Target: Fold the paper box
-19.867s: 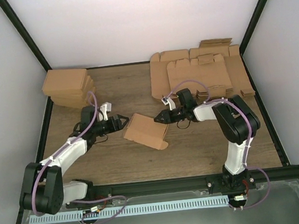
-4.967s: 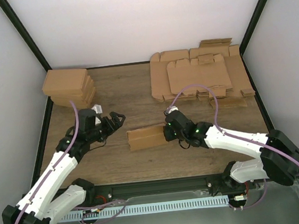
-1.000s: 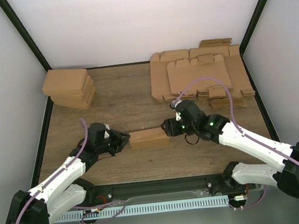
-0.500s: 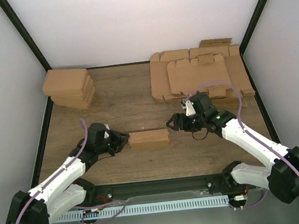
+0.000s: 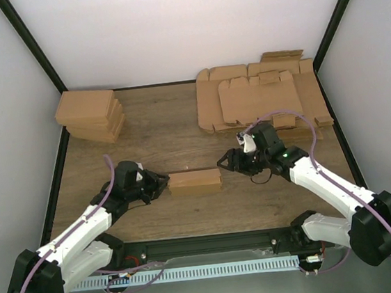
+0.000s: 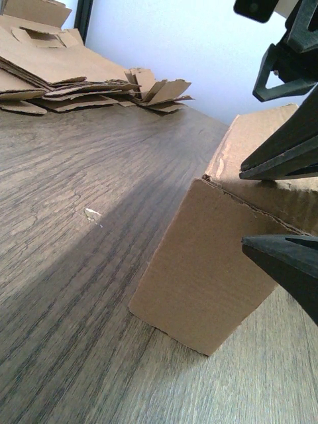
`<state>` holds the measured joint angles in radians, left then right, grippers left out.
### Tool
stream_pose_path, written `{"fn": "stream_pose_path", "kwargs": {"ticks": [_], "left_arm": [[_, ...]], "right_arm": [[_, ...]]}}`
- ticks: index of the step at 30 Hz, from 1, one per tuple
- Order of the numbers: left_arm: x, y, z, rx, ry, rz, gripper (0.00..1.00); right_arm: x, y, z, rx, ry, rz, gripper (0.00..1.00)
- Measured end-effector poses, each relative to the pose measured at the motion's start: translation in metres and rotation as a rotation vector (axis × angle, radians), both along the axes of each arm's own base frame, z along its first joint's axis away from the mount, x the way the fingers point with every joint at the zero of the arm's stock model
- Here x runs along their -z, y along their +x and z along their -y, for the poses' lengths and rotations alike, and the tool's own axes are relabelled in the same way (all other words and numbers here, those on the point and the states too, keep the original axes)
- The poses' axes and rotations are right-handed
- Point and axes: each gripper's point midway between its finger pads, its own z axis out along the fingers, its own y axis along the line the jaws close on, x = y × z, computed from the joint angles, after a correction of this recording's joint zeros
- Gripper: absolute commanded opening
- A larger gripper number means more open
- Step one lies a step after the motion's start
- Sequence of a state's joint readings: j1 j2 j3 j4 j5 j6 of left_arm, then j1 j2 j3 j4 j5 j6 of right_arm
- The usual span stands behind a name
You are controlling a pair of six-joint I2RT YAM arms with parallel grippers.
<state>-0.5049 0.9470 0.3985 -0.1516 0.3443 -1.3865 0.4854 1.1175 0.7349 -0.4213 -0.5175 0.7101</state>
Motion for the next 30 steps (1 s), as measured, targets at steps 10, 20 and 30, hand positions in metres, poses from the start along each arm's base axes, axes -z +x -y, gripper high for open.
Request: {"fn": "stream_pose_path", "kwargs": {"ticks": [10,20,30], "left_arm": [[0.000,0.000,0.000,0.000,0.000,0.000,0.26],[0.000,0.000,0.000,-0.001,0.001,0.000,0.25],[0.000,0.000,0.000,-0.001,0.001,0.000,0.25]], "right_arm": [[0.046,-0.020,0.004,-0.004,-0.015,-0.129,0.33],[0.068,-0.031,0.012,0.002,-0.044,-0.171,0.48],[0.011,-0.016,0.000,-0.034,0.052,-0.003,0.55]]}}
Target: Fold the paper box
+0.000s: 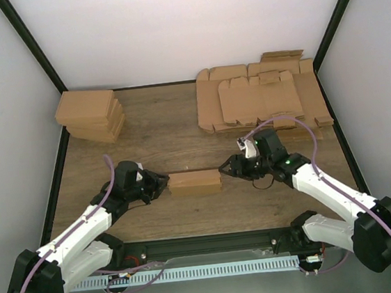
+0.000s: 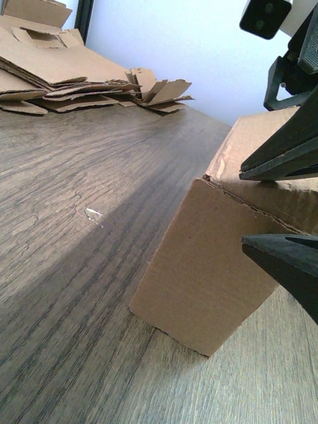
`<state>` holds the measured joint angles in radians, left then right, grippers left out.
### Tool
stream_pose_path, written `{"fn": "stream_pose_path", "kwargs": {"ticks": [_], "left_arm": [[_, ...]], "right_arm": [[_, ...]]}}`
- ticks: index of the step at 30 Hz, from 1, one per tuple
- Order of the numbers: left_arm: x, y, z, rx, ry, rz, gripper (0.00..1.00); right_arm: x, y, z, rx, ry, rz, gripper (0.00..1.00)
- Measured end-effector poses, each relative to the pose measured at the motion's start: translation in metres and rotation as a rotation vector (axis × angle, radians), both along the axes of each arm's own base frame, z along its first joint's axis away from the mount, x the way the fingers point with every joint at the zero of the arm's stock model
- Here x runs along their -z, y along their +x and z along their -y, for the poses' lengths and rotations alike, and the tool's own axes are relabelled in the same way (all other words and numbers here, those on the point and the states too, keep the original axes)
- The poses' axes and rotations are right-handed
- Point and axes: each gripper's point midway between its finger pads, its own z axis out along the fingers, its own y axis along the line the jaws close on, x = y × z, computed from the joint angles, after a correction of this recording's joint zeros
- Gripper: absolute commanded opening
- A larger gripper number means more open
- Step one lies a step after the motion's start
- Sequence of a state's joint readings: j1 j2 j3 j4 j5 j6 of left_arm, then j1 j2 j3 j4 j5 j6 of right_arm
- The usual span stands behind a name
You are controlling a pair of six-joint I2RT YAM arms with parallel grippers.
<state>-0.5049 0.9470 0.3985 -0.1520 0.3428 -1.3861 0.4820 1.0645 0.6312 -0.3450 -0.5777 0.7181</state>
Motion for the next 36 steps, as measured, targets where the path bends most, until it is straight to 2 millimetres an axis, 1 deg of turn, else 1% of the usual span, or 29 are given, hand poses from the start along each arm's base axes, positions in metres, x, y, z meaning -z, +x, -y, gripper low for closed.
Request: {"fn": "stream_pose_path", "kwargs": {"ticks": [2,6,8,10,11,14,16,22,27,33,36], "left_arm": [[0.000,0.000,0.000,0.000,0.000,0.000,0.25],[0.000,0.000,0.000,0.000,0.000,0.000,0.25],[0.000,0.000,0.000,0.000,0.000,0.000,0.25],[0.000,0.000,0.000,0.000,0.000,0.000,0.25],[0.000,0.000,0.000,0.000,0.000,0.000,0.25],[0.001,0.000,0.000,0.000,0.002,-0.002,0.23],[0.001,0.000,0.000,0.001,0.004,-0.002,0.21],[0.001,0.004,0.000,-0.003,0.008,0.012,0.12],[0.001,0.007,0.001,0.001,0.011,0.028,0.11],[0.002,0.008,0.001,0.010,0.020,0.040,0.13],[0.003,0.008,0.001,0.019,0.031,0.050,0.24]], "right_arm": [[-0.001,-0.001,-0.002,-0.014,0.010,-0.003,0.49],[0.006,-0.003,-0.008,-0.050,0.018,-0.024,0.26],[0.015,-0.004,-0.009,-0.058,0.011,-0.049,0.22],[0.026,-0.007,-0.008,-0.063,0.000,-0.071,0.12],[0.031,-0.009,-0.007,-0.065,-0.003,-0.082,0.10],[0.041,-0.012,-0.008,-0.076,-0.004,-0.102,0.07],[0.043,-0.011,-0.009,-0.081,0.000,-0.101,0.07],[0.046,-0.009,-0.012,-0.091,0.018,-0.083,0.10],[0.047,-0.008,-0.012,-0.095,0.017,-0.070,0.12],[0.047,-0.008,-0.011,-0.098,0.013,-0.065,0.13],[0.047,-0.008,-0.011,-0.098,0.011,-0.063,0.14]]}}
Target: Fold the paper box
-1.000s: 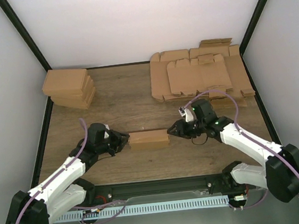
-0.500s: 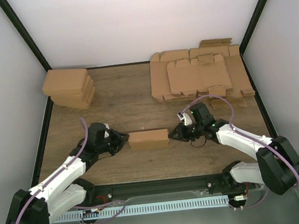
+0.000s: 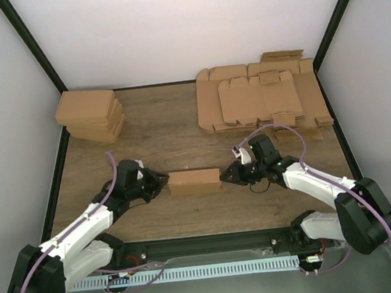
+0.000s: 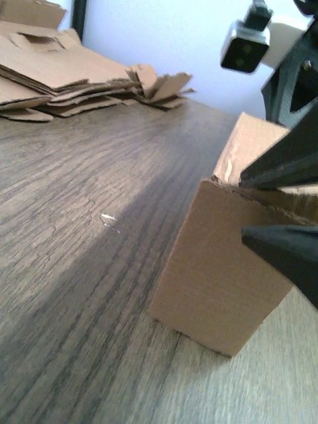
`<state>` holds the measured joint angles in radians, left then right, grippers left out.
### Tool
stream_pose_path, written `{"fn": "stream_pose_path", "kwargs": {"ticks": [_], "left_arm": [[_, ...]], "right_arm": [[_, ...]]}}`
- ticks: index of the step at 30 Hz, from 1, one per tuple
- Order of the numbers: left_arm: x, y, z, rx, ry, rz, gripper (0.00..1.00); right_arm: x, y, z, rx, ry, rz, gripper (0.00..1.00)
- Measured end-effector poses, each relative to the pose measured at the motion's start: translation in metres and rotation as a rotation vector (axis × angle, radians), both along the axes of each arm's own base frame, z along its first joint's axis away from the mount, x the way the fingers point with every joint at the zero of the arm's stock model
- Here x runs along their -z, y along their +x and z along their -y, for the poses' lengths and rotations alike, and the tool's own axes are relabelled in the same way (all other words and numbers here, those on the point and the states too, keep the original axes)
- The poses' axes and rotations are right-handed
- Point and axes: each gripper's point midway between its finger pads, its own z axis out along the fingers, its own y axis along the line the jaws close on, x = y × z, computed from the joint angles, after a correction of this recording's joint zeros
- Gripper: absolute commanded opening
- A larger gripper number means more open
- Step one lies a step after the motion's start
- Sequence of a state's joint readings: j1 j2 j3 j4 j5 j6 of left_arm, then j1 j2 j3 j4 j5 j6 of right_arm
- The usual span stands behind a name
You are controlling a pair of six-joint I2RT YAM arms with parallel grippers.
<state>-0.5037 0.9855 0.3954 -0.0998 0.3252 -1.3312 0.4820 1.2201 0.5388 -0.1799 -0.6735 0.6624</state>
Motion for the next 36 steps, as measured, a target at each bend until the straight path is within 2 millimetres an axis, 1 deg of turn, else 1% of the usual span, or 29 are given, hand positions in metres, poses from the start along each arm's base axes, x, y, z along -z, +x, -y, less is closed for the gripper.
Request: {"fn": "stream_pose_path", "kwargs": {"ticks": [6,7,9,10,14,16,17,24,29,30,33,36], "left_arm": [[0.005,-0.006,-0.007,0.017,0.057,-0.004,0.46],[0.004,-0.007,-0.009,0.017,0.074,-0.010,0.48],[0.000,-0.009,-0.012,0.031,0.105,0.000,0.50],[-0.005,-0.008,-0.012,0.040,0.115,0.016,0.51],[-0.037,-0.003,-0.007,0.095,0.116,0.124,0.51],[-0.045,-0.004,-0.003,0.133,0.113,0.157,0.52],[-0.045,-0.005,-0.002,0.153,0.114,0.163,0.52],[-0.027,-0.019,0.009,0.301,0.127,0.127,0.55],[-0.021,-0.022,0.008,0.314,0.117,0.116,0.55],[-0.019,-0.022,0.008,0.313,0.114,0.110,0.54],[-0.010,-0.026,0.005,0.308,0.107,0.083,0.47],[-0.001,-0.029,0.002,0.292,0.105,0.052,0.43]], "right_arm": [[0.001,0.000,0.001,-0.002,-0.006,0.005,0.15],[0.001,0.000,0.001,-0.003,-0.008,0.009,0.15],[0.001,0.001,0.001,-0.003,-0.010,0.014,0.14],[0.001,0.001,0.001,-0.003,-0.011,0.016,0.15],[0.000,0.001,0.001,-0.004,-0.012,0.018,0.14],[0.000,0.001,0.001,-0.004,-0.012,0.018,0.15],[0.000,0.001,0.001,-0.004,-0.012,0.018,0.14],[0.000,0.001,0.001,-0.006,-0.012,0.021,0.15],[0.000,0.001,0.001,-0.005,-0.012,0.021,0.15],[0.000,0.001,0.001,-0.006,-0.012,0.022,0.14],[0.000,0.001,0.001,-0.005,-0.012,0.022,0.15],[0.000,0.001,0.001,-0.005,-0.012,0.022,0.15]]}}
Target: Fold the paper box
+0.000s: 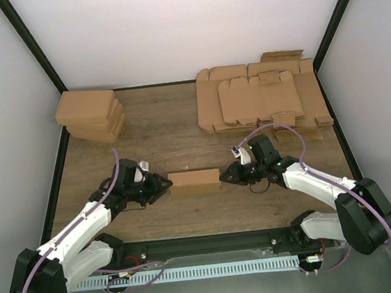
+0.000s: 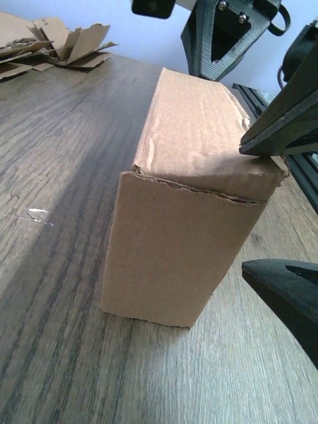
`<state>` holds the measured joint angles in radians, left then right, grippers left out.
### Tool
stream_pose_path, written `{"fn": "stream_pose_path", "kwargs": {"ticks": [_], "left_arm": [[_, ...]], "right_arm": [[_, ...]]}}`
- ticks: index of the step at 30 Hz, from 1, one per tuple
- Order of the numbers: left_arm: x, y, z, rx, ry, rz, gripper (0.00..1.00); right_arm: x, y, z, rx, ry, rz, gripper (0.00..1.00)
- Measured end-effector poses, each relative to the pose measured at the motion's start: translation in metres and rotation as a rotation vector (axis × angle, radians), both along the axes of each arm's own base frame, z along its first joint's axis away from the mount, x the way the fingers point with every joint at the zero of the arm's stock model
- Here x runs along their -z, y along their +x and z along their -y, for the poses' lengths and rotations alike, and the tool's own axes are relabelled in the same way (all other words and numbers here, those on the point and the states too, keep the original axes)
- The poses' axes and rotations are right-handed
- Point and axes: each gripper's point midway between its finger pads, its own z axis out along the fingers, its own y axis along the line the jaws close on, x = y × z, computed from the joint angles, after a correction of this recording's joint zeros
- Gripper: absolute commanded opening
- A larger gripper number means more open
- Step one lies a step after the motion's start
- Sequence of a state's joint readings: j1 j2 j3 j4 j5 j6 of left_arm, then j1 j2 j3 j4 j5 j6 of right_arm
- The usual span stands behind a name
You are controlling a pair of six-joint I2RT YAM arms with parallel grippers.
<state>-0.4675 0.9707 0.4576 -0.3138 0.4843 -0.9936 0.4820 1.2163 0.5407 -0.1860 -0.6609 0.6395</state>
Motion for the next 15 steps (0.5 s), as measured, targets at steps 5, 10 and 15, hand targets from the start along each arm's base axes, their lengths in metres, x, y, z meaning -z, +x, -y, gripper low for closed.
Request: {"fn": "stream_pose_path", "kwargs": {"ticks": [5,10,15], "left_arm": [[0.0038,0.0006,-0.0009,-0.024,-0.038,-0.008,0.34],[0.0059,0.0010,0.0002,-0.045,-0.077,-0.007,0.23],[0.0092,0.0021,0.0012,-0.060,-0.116,0.003,0.22]], "right_arm": [[0.0000,-0.0003,-0.0001,-0.001,0.000,-0.001,0.15],[0.0001,-0.0011,-0.0008,-0.005,0.000,0.000,0.15],[0.0005,-0.0012,-0.0009,-0.007,-0.001,0.000,0.15]]}}
